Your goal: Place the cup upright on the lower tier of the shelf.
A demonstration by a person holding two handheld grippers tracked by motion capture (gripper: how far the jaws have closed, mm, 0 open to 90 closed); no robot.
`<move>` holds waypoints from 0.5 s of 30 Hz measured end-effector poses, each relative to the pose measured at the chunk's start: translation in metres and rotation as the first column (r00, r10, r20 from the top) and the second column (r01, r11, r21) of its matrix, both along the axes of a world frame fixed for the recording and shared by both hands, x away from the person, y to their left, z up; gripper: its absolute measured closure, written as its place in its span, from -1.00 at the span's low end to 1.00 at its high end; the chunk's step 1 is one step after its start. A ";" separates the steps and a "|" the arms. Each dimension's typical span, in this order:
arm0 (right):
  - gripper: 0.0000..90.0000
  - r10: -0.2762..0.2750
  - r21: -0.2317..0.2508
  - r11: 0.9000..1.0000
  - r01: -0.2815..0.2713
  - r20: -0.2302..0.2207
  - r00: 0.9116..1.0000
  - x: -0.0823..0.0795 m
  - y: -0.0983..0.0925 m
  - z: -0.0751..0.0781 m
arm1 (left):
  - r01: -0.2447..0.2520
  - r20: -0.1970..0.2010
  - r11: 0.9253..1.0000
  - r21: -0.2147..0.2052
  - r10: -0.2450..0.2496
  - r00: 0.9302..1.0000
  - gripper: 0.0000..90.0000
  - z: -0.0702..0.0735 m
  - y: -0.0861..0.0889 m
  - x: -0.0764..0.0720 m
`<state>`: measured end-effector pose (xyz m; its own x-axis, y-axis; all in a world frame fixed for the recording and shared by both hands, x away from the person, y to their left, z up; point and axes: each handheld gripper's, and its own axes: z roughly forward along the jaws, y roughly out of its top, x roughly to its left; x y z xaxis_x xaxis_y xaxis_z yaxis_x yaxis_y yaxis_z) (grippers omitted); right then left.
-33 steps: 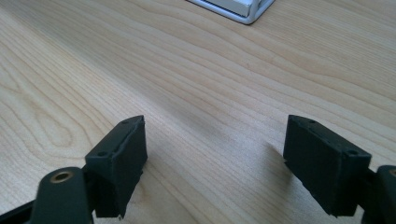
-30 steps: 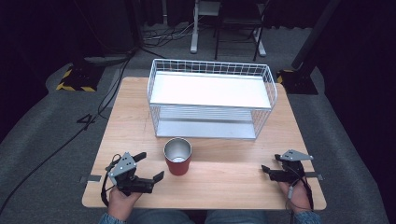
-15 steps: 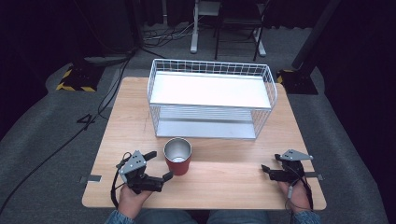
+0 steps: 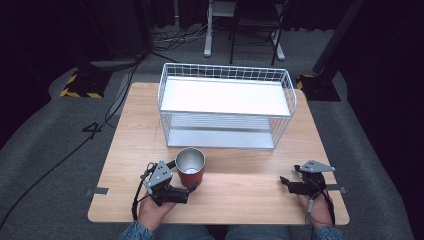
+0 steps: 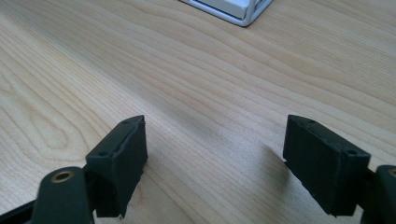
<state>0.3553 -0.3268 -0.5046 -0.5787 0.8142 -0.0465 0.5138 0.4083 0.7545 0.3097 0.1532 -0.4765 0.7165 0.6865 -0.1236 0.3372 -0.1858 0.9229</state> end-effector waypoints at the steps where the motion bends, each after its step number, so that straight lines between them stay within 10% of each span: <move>1: -0.51 0.000 0.000 1.000 0.000 0.000 1.000 0.000 0.000 0.000 | -0.005 -0.002 1.000 0.004 0.005 1.000 -1.00 0.000 -0.001 0.001; 15: -0.50 -0.005 -0.005 1.000 0.005 0.006 1.000 0.000 0.000 0.000 | -0.062 -0.025 0.995 0.077 0.064 0.998 -1.00 -0.011 -0.017 0.010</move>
<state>0.3548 -0.3265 -0.5045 -0.5744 0.8168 -0.0541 0.5111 0.4095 0.7557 0.3197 0.1366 -0.4873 0.6685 0.7385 -0.0881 0.3756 -0.2330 0.8970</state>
